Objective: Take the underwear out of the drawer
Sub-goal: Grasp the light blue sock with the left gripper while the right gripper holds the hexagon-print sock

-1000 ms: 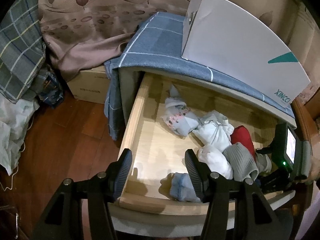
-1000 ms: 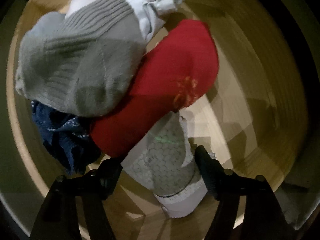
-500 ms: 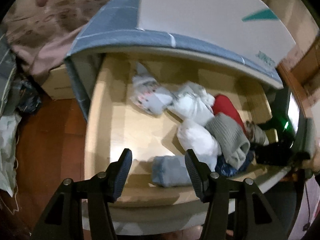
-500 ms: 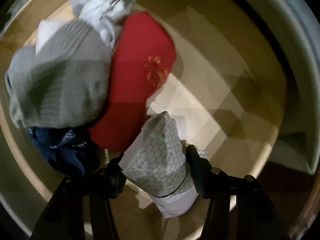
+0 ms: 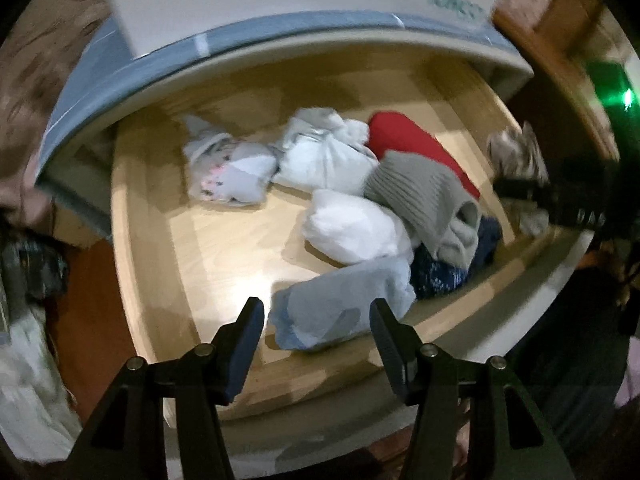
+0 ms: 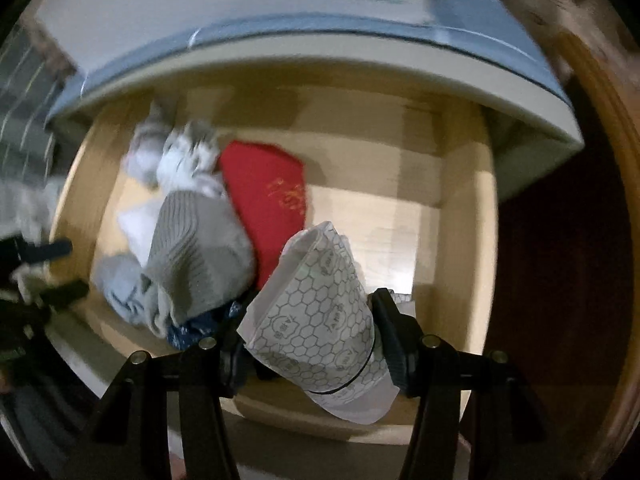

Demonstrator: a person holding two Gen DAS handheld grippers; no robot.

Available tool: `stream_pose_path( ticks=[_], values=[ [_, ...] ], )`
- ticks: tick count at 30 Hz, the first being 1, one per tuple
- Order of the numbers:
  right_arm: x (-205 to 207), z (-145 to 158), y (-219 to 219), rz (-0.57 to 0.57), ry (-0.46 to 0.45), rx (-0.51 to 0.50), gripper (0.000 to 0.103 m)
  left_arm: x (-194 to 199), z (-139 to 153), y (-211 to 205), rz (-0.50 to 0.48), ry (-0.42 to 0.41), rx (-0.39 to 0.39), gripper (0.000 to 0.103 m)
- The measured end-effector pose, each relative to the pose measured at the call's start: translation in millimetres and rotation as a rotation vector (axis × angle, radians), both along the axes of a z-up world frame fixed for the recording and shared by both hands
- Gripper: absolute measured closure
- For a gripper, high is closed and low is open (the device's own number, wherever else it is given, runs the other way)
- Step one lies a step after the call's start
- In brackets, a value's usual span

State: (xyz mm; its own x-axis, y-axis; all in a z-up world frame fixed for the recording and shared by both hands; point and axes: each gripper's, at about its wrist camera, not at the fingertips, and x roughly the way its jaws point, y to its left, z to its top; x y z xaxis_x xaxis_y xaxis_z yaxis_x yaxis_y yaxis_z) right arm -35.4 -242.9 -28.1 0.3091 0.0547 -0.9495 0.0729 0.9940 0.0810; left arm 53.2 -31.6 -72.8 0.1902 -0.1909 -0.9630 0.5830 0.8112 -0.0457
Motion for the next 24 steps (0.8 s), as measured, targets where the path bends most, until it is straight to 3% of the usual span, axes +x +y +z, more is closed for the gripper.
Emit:
stream_pose_path(
  ticks=[4,10,13,20,24],
  values=[
    [25,-1,-5,-0.047,-0.034,0.018,0.052,4,-3,-9,-0.041,0.039,-0.001,0.046],
    [19,-5,-6,-0.070,-0.051,0.072,0.052,10,-2,-28,-0.092,0.120,-0.028,0.040],
    [19,-11,-7,-0.089,-0.049,0.085,0.052,11,-8,-37,-0.112,0.134,0.014,0.040],
    [22,-8,5,-0.049,-0.056,0.033,0.051,24,-33,-37,-0.063,0.176,0.073,0.039],
    [22,-8,6,-0.049,-0.057,0.047,0.051,33,-41,-26,-0.012,0.149,0.117,0.039]
  ],
)
